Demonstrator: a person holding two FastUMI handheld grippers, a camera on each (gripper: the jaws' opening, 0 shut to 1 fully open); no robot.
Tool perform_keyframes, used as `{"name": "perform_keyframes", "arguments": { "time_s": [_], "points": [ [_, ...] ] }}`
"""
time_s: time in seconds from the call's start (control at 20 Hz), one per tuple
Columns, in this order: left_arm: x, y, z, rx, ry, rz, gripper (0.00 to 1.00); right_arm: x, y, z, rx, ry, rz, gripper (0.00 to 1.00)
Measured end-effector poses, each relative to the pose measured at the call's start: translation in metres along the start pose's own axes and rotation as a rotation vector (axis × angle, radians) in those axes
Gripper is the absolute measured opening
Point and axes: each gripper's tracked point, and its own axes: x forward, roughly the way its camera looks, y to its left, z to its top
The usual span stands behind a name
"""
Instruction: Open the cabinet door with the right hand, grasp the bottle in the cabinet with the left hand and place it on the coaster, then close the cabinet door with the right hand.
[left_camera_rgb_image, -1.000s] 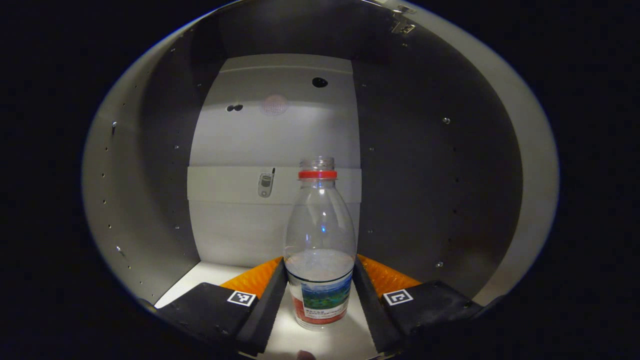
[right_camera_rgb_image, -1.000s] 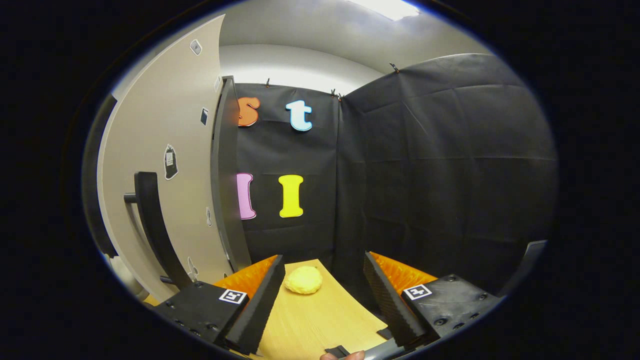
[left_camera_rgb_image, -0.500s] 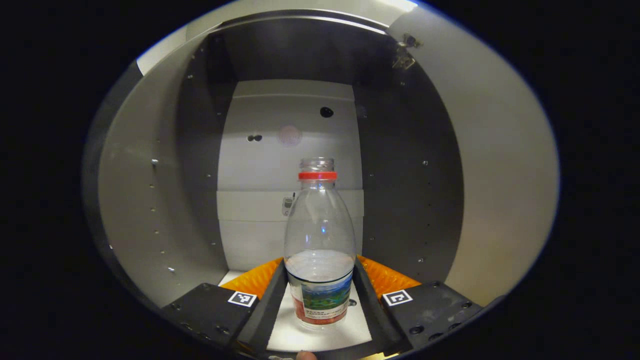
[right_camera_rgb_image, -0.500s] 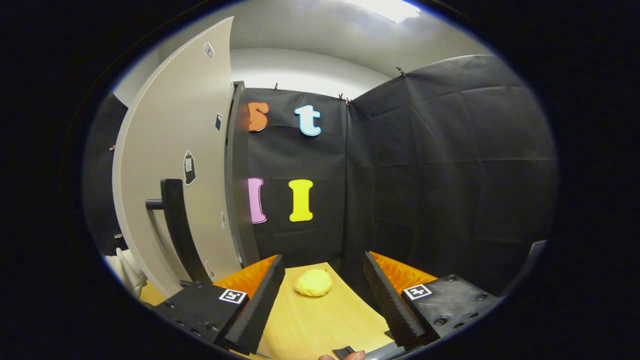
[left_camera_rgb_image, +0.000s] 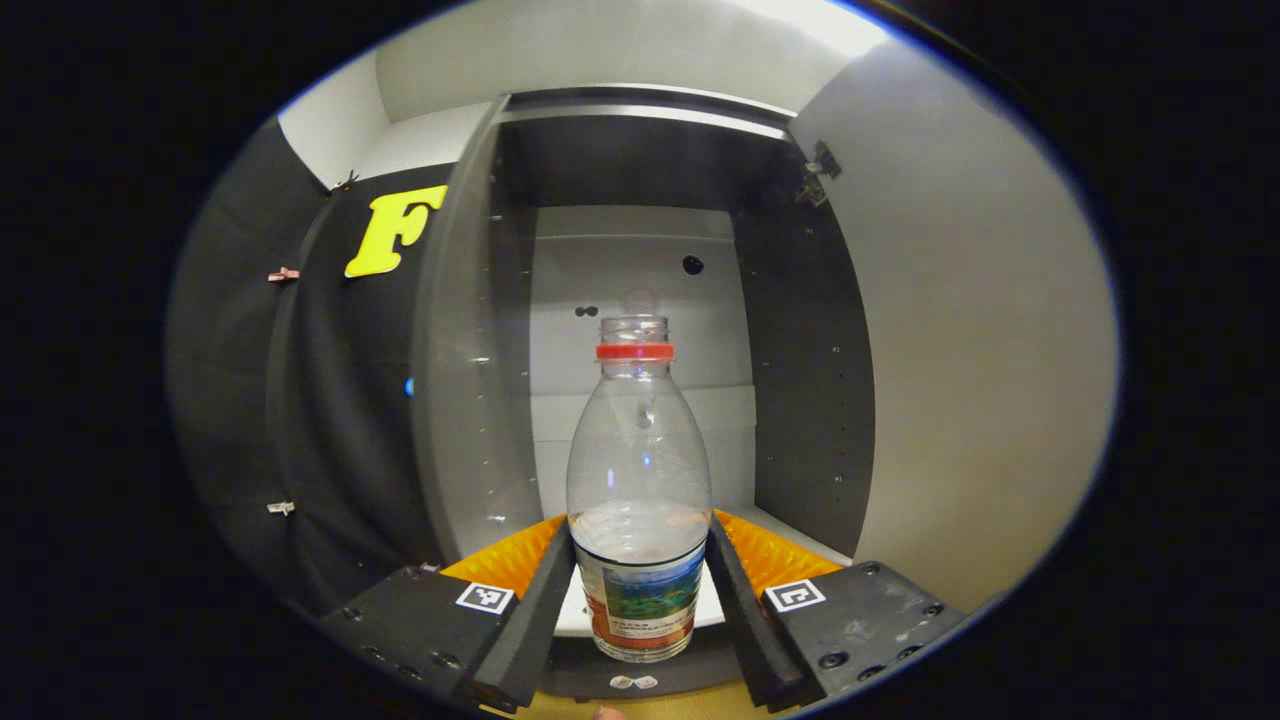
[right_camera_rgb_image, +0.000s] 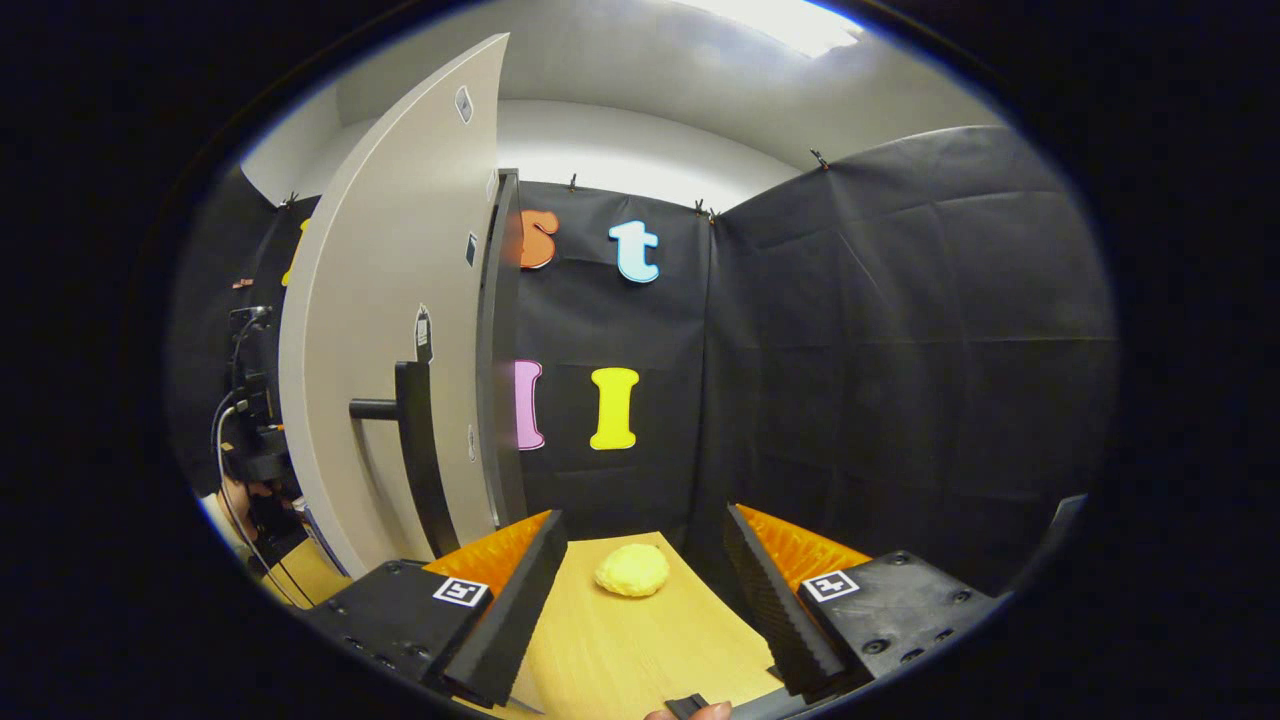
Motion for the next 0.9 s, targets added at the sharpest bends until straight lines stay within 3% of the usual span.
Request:
{"name": "perform_keyframes", "arguments": {
  "time_s": [0.3,0.65,0.9],
  "points": [
    [-0.064,0.044,-0.027,0.071,-0.005,0.015,0.76,-0.001,0.008,0.004,0.012,-0.012,0.026,0.98],
    [-0.127,0.061,-0.082,-0.02,-0.029,-0.032,0.76,0.0,0.01,0.011,0.012,-0.035,0.0,0.98],
    [-0.159,0.065,-0.138,-0.02,-0.009,-0.05,0.76,0.003,0.015,0.019,-0.04,-0.076,-0.027,0.98]
  ]
}}
